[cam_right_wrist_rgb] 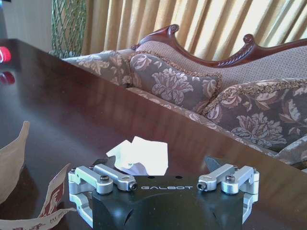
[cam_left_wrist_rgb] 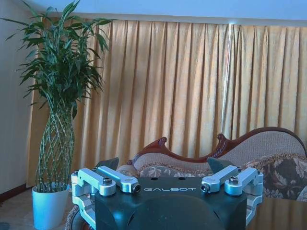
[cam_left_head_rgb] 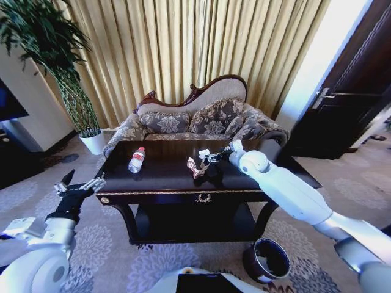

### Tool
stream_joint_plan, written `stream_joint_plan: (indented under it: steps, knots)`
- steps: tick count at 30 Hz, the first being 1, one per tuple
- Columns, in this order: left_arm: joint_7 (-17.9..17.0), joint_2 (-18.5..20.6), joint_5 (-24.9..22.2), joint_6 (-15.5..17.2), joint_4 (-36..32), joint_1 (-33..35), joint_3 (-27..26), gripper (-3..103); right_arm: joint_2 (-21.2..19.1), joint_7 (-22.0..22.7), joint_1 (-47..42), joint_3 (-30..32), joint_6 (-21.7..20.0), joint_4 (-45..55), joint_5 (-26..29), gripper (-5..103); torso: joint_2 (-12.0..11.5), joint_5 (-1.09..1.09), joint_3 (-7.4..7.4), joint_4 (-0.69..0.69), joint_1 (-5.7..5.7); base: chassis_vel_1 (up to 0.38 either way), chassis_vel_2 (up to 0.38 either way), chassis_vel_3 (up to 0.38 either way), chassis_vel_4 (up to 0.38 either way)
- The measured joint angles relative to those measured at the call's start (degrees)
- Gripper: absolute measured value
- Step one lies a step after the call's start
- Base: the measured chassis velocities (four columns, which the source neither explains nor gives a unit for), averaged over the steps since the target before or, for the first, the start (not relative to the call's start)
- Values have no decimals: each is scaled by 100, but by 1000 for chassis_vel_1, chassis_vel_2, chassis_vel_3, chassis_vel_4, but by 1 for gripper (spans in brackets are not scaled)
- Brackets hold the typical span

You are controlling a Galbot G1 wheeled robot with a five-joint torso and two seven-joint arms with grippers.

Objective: Move to the front of the table and place the trash on the table into the trash bin.

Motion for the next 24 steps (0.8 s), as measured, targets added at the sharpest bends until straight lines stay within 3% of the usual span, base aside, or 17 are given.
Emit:
stream_joint_plan:
  steps: [6, 24]
  knots:
    - [0, 23, -34, -20, 46, -16, -46, 100, 32, -145, 292, -442, -12, -140, -258, 100, 0, 0, 0, 0, 0, 0, 0, 0, 0]
    - [27, 36, -150, -49, 130, -33, -83, 100, -9, -461, 422, -681, 78, -360, -1011, 100, 0, 0, 0, 0, 0, 0, 0, 0, 0]
